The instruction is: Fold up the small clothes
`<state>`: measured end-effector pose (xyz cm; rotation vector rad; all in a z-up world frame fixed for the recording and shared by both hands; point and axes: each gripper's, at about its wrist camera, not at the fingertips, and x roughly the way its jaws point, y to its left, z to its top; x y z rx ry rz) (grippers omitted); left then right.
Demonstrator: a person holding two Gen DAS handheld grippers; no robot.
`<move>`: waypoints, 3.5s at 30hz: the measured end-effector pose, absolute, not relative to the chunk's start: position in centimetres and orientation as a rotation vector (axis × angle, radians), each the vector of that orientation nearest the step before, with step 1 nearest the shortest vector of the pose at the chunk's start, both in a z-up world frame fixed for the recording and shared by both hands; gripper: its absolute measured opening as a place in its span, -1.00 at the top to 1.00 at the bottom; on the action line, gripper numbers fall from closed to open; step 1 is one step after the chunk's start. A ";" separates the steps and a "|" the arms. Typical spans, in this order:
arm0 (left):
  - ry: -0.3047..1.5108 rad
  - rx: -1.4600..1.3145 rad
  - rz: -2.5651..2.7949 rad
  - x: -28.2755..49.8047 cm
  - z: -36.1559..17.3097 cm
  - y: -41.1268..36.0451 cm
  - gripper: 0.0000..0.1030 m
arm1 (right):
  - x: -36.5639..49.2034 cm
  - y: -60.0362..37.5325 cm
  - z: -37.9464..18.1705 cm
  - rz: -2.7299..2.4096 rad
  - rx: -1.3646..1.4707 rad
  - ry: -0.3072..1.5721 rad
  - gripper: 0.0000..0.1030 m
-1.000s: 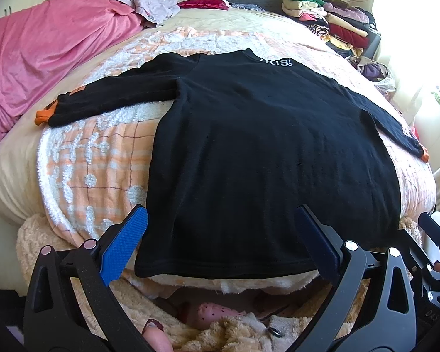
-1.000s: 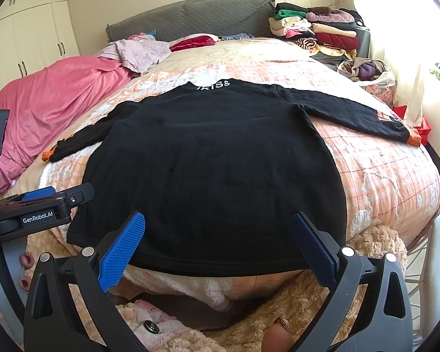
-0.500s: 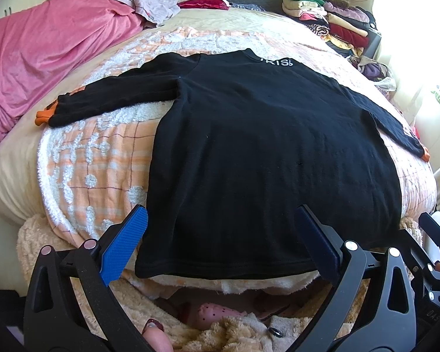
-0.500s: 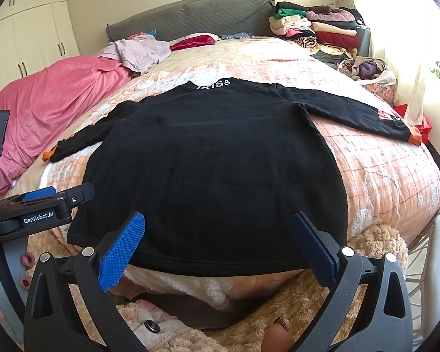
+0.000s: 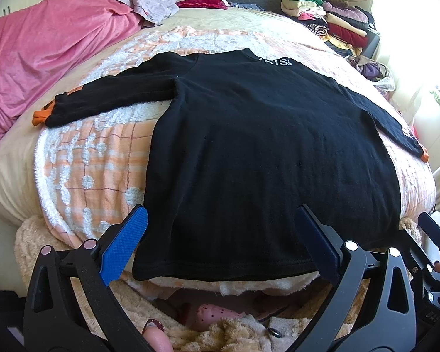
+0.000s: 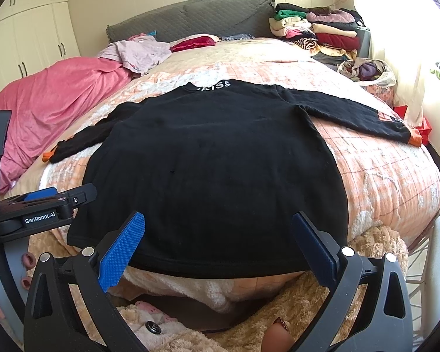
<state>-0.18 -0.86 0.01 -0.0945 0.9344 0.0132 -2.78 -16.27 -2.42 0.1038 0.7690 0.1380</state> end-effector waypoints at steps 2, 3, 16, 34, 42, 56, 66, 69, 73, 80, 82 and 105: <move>0.937 -0.093 0.012 -0.1 -0.1 -0.9 -0.83 | -2.7 -16.3 -2.5 0.137 0.105 0.769 -0.92; 0.938 -0.094 0.011 0.1 -0.1 -0.9 -0.83 | -2.7 -16.3 -2.5 0.136 0.103 0.770 -0.92; 0.929 -0.104 -0.006 3.1 0.4 -1.1 -0.83 | -0.3 -17.5 -1.8 0.111 0.113 0.770 -0.92; 0.917 -0.125 -0.033 10.3 1.5 -2.6 -0.83 | 7.0 -19.2 -0.6 0.089 0.148 0.778 -0.92; 0.935 -0.118 -0.044 13.4 1.6 -4.0 -0.83 | 10.0 -20.3 -0.1 0.068 0.182 0.779 -0.92; 0.966 -0.104 -0.048 18.8 2.1 -6.0 -0.83 | 15.1 -23.2 1.4 0.008 0.232 0.755 -0.92; 0.971 -0.115 -0.095 22.9 2.8 -8.2 -0.83 | 19.1 -28.0 2.3 -0.066 0.301 0.738 -0.92; 0.970 -0.102 -0.112 24.0 3.0 -9.1 -0.83 | 19.9 -31.1 2.1 -0.111 0.354 0.740 -0.92; 0.974 -0.053 -0.140 25.3 2.9 -10.9 -0.83 | 20.2 -35.5 1.7 -0.204 0.413 0.733 -0.92; 1.002 -0.025 -0.185 27.2 2.0 -13.7 -0.83 | 19.1 -43.4 -0.5 -0.363 0.533 0.743 -0.92; 1.007 -0.021 -0.197 27.6 1.6 -14.4 -0.83 | 18.7 -45.1 -1.1 -0.395 0.562 0.751 -0.92; 1.063 -0.011 -0.234 29.1 -2.2 -17.4 -0.83 | 19.1 -55.6 -9.2 -0.535 0.800 0.882 -0.92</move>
